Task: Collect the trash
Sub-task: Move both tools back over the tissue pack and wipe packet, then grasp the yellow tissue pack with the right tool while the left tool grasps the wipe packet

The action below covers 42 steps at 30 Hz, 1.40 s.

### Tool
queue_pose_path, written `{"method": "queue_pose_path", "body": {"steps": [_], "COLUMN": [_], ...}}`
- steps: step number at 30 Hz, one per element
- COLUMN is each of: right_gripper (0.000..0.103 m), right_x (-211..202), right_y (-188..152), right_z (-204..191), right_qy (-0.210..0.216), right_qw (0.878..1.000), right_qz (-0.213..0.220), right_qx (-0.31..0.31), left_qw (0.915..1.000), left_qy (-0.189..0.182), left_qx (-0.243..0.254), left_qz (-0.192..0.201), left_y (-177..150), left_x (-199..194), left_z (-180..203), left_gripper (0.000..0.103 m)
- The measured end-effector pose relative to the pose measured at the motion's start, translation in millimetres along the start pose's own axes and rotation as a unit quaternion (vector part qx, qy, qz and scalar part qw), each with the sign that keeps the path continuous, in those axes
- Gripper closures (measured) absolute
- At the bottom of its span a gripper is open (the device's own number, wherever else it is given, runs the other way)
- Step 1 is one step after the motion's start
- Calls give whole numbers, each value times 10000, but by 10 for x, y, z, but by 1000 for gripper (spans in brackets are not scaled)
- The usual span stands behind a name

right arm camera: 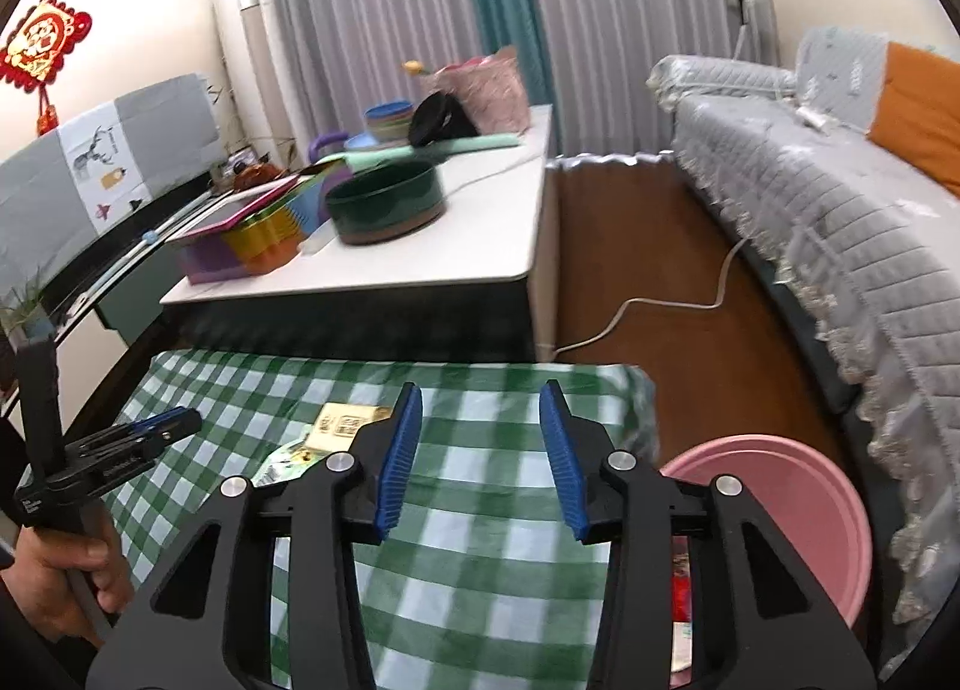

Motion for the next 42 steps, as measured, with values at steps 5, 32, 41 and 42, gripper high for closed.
{"method": "queue_pose_path", "body": {"steps": [5, 32, 41, 42], "right_gripper": [60, 17, 27, 27], "right_x": [335, 1594, 1320, 1283], "right_y": [-122, -866, -731, -709], "right_z": [-241, -991, -778, -729], "right_qy": [287, 256, 252, 235], "right_qw": [9993, 9845, 9852, 9854], "right_qz": [-222, -1554, -1475, -1466], "right_qx": [34, -766, -838, -830], "left_qw": [9999, 9988, 9973, 9970], "left_qy": [112, 274, 22, -8], "left_qx": [-110, -218, -256, -229], "left_qz": [-2, -336, -684, -746], "left_y": [40, -5, -206, -240], "left_x": [44, 127, 468, 518], "left_z": [-81, -334, -157, -124], "left_gripper": [77, 77, 77, 77]}}
Point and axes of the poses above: each gripper's, at about its wrist camera, not at the fingertips, and x roughly the way its jaws point, z to its right, y to its top, the point moved 3 cm from there along x, roughly the way its jaws point, and after that the axes turned 12 degrees about z, right-handed, at the moved point
